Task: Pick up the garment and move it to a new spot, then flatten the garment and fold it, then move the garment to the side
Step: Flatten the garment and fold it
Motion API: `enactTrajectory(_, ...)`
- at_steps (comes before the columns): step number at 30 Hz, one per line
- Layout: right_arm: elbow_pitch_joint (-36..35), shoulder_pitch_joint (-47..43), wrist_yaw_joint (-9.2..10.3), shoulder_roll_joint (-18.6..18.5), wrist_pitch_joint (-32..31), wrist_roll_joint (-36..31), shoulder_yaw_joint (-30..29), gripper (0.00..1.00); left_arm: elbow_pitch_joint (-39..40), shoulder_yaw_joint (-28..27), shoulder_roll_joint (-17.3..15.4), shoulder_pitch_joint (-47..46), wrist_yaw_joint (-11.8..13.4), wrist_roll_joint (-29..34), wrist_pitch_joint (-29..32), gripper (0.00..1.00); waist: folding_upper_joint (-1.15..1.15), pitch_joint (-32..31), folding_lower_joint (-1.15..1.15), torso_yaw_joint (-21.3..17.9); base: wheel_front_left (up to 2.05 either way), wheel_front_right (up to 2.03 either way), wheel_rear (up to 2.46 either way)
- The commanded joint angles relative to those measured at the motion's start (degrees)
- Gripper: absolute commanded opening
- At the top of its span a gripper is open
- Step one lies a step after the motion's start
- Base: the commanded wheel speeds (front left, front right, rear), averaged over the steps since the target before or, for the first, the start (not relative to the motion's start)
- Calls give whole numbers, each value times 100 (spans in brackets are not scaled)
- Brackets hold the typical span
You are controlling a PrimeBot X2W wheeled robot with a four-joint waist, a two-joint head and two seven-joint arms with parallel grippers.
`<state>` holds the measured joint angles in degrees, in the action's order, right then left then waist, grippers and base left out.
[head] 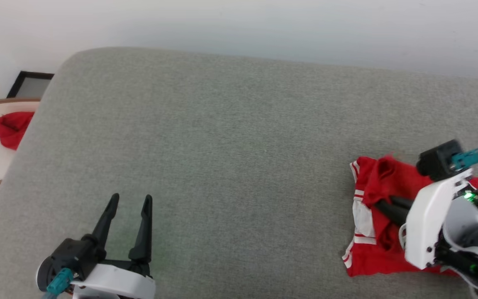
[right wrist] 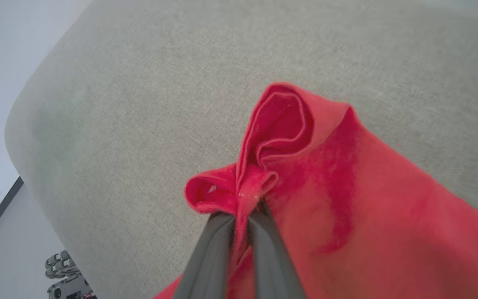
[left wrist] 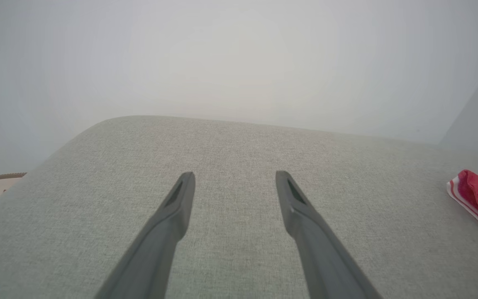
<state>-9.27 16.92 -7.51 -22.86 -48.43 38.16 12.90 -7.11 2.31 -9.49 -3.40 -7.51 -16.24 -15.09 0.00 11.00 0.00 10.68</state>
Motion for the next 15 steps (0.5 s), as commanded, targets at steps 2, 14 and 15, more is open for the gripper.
enactTrajectory(2, 231, 51, 4, 36, 107, 42, 86, 0, -17, 16, 24, 35, 7, -24, -4, 100, 0, -1, 0, 69, 0, 0, 0)
enactTrajectory(14, 1196, 382, 4, 57, 802, 280, 629, 100, -103, 58, 13, -34, 7, -79, -4, 100, 0, 1, 0, 13, 0, 0, 0)
enactTrajectory(15, 1180, 404, 4, 23, 860, 334, 672, 100, -110, 49, 5, -26, 7, -84, -4, 100, 0, -20, 0, -11, 0, 0, 0)
